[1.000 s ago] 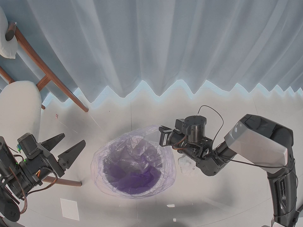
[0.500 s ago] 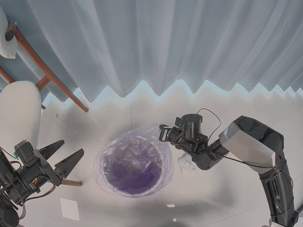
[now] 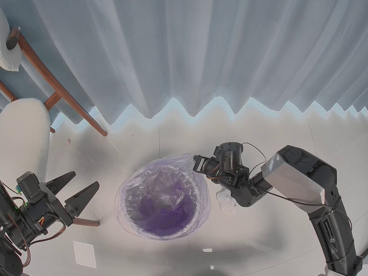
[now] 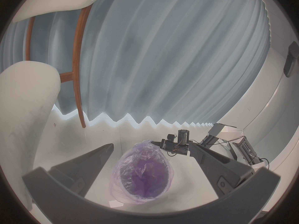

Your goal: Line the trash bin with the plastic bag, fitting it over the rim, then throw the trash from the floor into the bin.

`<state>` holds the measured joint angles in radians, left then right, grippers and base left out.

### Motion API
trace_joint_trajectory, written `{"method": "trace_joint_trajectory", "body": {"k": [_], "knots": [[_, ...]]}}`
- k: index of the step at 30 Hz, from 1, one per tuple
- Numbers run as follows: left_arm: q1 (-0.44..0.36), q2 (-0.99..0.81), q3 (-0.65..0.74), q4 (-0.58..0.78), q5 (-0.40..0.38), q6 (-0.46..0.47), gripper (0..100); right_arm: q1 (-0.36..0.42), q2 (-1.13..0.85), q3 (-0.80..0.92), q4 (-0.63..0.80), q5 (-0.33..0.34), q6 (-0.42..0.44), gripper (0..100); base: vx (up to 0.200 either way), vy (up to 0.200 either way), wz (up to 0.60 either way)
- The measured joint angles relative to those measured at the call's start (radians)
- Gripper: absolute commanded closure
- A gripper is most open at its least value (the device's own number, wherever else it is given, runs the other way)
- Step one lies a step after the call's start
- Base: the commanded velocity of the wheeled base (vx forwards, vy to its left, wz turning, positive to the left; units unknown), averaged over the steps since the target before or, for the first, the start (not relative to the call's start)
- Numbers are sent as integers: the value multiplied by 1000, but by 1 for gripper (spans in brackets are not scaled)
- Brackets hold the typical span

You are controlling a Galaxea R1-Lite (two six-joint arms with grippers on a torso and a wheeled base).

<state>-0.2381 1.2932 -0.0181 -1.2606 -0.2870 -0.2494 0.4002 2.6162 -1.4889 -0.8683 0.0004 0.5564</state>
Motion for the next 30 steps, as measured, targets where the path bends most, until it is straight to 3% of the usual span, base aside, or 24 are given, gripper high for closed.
{"method": "trace_joint_trajectory", "body": {"k": [11, 12, 22, 30], "knots": [[15, -2, 1, 3, -5, 16, 0, 0, 19, -1, -10, 15, 49, 100, 0, 0, 0], [16, -2, 1, 3, -6, 19, 0, 1, 18, 1, -10, 14, 54, 0, 0, 0, 0], [43, -3, 0, 5, -39, 27, 0, 10, -31, 81, -36, 10, 80, 0, 0, 0, 0], [53, 0, -12, 32, -41, 27, 0, 9, -154, 278, -109, 10, 89, 0, 0, 0, 0]]}}
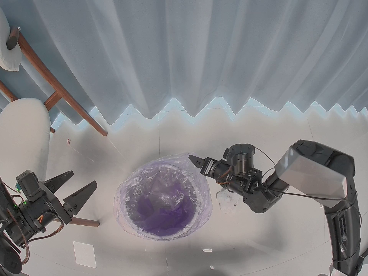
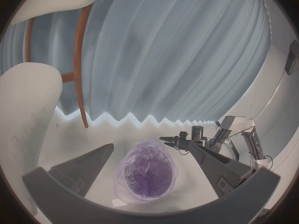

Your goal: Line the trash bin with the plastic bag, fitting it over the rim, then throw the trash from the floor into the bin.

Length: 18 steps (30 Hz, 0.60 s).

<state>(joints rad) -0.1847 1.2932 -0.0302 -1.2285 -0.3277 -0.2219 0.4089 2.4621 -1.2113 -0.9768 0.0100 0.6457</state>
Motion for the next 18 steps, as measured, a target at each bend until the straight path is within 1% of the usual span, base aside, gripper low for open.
{"method": "trace_joint_trajectory", "body": {"k": [4, 9, 13, 18], "knots": [[0, 1, -36, 24, 1, -1, 0, -10, -85, 94, -26, 1, 12, 0, 0, 0, 0], [-3, 7, -81, 33, -1, -4, 0, -26, -194, 180, -34, 1, 51, 0, 0, 0, 0], [-36, 17, -101, 35, -8, -4, 0, -36, -287, 251, -35, 1, 74, 0, 0, 0, 0], [-80, 72, -159, 35, -10, -2, 0, -45, -396, 341, -41, -8, 78, 0, 0, 0, 0]]}}
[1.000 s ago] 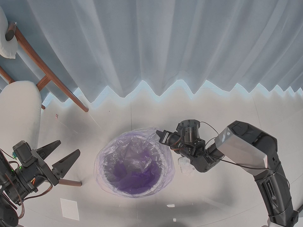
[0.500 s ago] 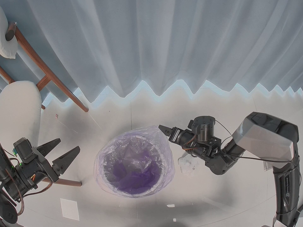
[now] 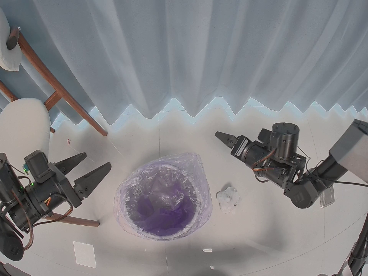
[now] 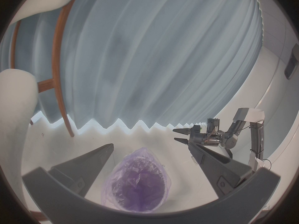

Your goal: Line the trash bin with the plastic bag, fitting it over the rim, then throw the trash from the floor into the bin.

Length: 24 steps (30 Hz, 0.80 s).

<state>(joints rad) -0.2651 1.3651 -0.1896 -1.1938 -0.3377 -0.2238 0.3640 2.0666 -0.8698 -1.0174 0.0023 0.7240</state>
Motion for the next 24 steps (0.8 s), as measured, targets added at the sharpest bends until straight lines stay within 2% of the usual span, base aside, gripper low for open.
{"method": "trace_joint_trajectory", "body": {"k": [5, 11, 21, 24], "knots": [[-34, 99, -90, 0, 7, 46, 0, -12, -103, 94, -6, -13, -10, 0, 0, 0, 0], [-53, 215, -207, -1, -8, 109, 0, -22, -205, 227, -28, -27, -60, 0, 0, 0, 0], [-54, 352, -356, 30, -25, 135, 0, -27, -320, 409, -135, -47, -80, 0, 0, 0, 0], [-44, 384, -393, 64, -26, 185, 0, -27, -344, 434, -138, -48, -80, 0, 0, 0, 0]]}}
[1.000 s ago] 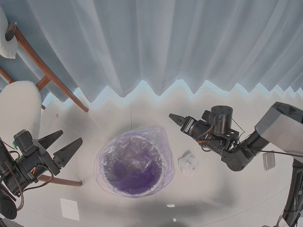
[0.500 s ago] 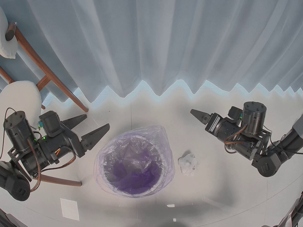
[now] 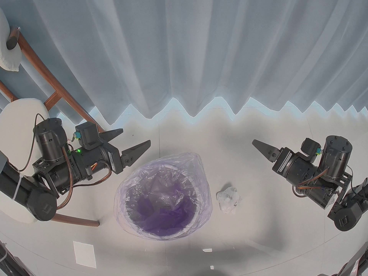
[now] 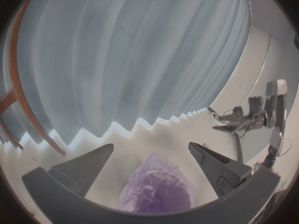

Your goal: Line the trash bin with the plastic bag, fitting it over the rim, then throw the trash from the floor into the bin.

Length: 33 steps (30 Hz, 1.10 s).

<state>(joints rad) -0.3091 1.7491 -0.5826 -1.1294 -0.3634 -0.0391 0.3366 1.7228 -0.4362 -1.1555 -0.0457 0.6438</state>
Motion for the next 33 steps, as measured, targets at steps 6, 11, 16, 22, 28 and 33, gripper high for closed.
{"method": "trace_joint_trajectory", "body": {"k": [6, 11, 16, 22, 28, 33], "knots": [[43, 93, -60, 36, -21, 105, 0, 6, -30, 17, -3, -8, 1, 0, 0, 0, 0], [70, 174, -92, 35, -63, 129, 0, 26, -39, 21, -4, -21, 1, 0, 0, 0, 0], [94, 252, -107, -11, -129, 144, 0, 47, -41, 26, -3, -29, 2, 0, 0, 0, 0], [112, 312, -77, -24, -170, 140, 0, 69, -41, 31, -3, -30, 3, 0, 0, 0, 0], [134, 362, -65, -50, -172, 140, 0, 79, -40, 50, -3, -30, 6, 0, 0, 0, 0], [145, 395, -52, -115, -172, 136, 0, 84, -36, 52, -4, -30, 4, 0, 0, 0, 0]]}}
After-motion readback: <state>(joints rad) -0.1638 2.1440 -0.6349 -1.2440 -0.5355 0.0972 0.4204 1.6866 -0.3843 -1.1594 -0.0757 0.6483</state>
